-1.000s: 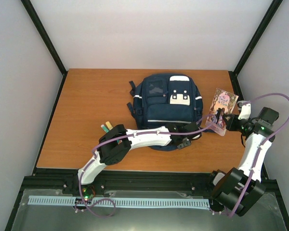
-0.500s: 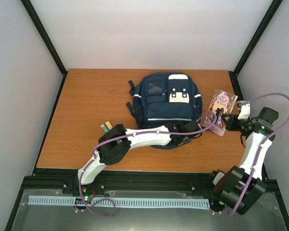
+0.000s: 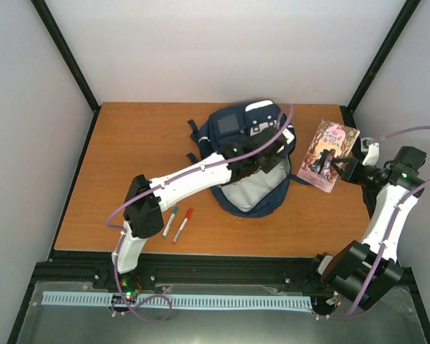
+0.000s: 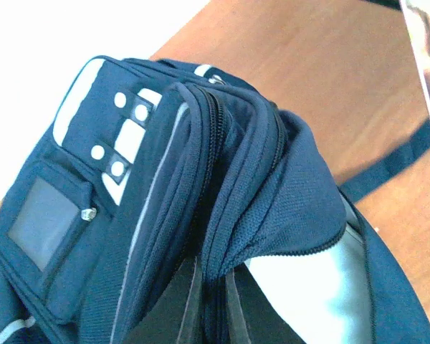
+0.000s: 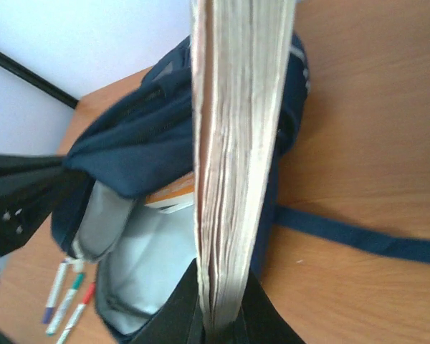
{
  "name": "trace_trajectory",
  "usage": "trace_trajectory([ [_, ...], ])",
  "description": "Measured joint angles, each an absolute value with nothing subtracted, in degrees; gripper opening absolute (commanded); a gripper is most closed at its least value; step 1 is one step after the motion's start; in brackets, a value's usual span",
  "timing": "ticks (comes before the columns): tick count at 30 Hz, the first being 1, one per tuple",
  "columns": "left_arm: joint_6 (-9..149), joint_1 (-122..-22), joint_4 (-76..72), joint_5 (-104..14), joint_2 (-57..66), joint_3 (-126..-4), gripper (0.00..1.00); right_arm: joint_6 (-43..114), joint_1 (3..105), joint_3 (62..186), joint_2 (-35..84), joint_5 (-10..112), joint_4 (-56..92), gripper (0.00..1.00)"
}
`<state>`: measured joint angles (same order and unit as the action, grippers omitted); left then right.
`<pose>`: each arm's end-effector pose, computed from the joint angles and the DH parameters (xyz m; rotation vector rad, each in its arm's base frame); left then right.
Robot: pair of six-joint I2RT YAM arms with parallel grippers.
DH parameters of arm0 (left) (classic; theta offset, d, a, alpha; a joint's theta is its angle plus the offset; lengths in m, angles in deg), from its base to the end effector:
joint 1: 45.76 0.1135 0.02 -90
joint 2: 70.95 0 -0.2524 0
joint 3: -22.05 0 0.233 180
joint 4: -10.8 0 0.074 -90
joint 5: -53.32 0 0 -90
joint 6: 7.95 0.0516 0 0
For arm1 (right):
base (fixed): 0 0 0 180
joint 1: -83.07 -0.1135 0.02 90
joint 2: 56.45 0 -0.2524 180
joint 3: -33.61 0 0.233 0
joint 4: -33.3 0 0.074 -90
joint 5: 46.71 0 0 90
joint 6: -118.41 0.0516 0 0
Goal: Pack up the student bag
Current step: Place the book in the student bag.
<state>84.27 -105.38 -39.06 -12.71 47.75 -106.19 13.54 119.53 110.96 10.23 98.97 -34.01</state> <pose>0.2524 -0.3891 0.2951 0.9424 1.9930 -0.0792 0.1908 -0.0880 0.3023 0.0675 2.1460 0.7343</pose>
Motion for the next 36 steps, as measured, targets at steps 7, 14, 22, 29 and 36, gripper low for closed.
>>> trace_trajectory([
  [7, 83.4, -103.6, -43.4, -12.8, 49.0, -112.9, 0.01, 15.4, 118.5, 110.2, 14.4, 103.8, -41.0, 0.03],
  [14, 83.0, -103.4, -46.2, -12.6, 51.0, -117.3, 0.01, 18.2, 111.6, 108.0, 16.5, 104.8, -42.3, 0.03],
  [22, 81.5, -102.7, -46.6, -12.9, 51.7, -118.2, 0.01, 19.9, 105.9, 106.3, 22.1, 104.1, -43.8, 0.03],
  [29, 80.4, -102.6, -46.5, -14.5, 51.7, -118.3, 0.01, 20.1, 101.2, 103.6, 26.5, 102.0, -46.8, 0.03],
  [36, 79.9, -102.4, -46.5, -15.8, 51.7, -118.6, 0.01, 17.0, 91.8, 105.7, 31.6, 106.5, -48.3, 0.03],
])
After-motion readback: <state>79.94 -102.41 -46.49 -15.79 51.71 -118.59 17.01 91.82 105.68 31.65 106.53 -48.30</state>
